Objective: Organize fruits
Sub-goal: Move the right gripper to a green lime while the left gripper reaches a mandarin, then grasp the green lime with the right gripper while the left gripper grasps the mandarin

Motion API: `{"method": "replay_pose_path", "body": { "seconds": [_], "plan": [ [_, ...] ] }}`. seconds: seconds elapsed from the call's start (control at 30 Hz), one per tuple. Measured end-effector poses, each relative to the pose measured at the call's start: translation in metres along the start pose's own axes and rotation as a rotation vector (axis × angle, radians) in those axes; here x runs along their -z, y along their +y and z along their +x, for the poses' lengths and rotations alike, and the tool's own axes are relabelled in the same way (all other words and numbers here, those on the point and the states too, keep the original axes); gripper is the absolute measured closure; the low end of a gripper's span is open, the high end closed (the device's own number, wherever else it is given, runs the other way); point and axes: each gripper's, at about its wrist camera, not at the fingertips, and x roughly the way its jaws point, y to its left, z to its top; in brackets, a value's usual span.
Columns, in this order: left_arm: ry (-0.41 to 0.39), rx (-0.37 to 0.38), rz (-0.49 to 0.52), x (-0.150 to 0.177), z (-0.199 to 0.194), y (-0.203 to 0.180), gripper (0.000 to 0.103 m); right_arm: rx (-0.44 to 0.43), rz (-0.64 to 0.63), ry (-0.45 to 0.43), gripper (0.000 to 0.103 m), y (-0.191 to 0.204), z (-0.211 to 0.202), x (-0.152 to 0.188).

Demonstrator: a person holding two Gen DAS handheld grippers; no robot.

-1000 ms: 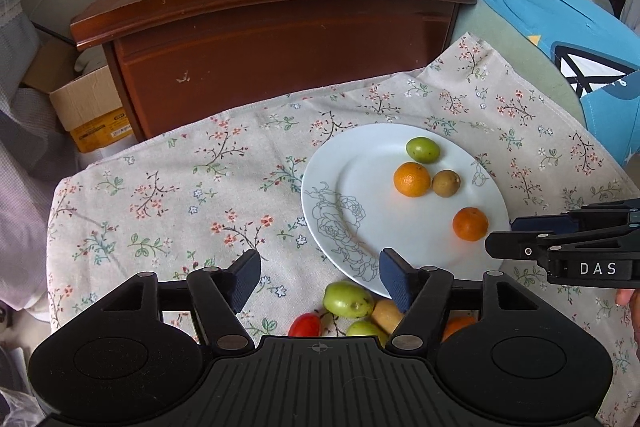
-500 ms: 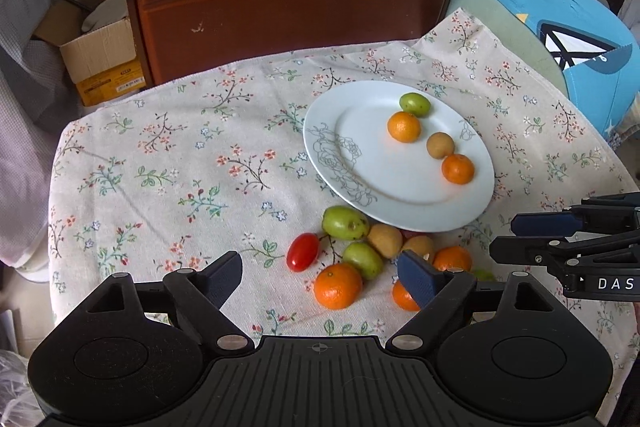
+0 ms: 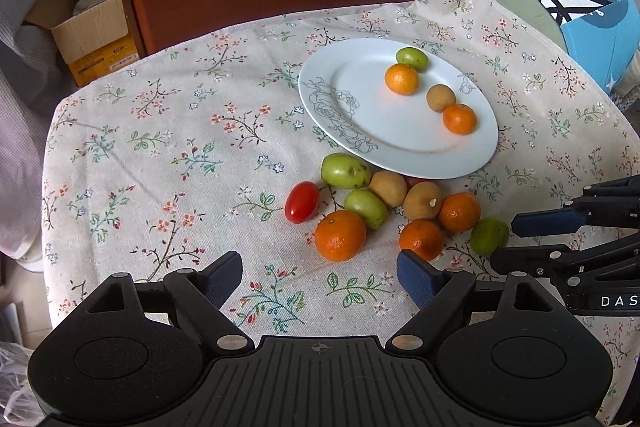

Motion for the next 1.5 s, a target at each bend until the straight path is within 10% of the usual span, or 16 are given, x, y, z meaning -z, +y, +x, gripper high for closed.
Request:
{"method": "replay_pose_path", "body": {
  "seconds": [0.3,0.97,1.5],
  "plan": [
    [-0.009,0.013,-0.016,-0.003,0.012,-0.001,0.020,0.007,-0.008,0.008,0.063,0.002,0.006,0.001],
    [-0.013,0.033,0.019,-0.007,0.030,-0.009,0.073,0.028,-0.009,0.013,0.074,0.001,0.012,0.000],
    [-0.098,0.011,0.020,-0.014,-0.003,-0.008,0.074,-0.014,0.028,-0.096,0.075,-0.005,-0.011,-0.013]
  ]
}}
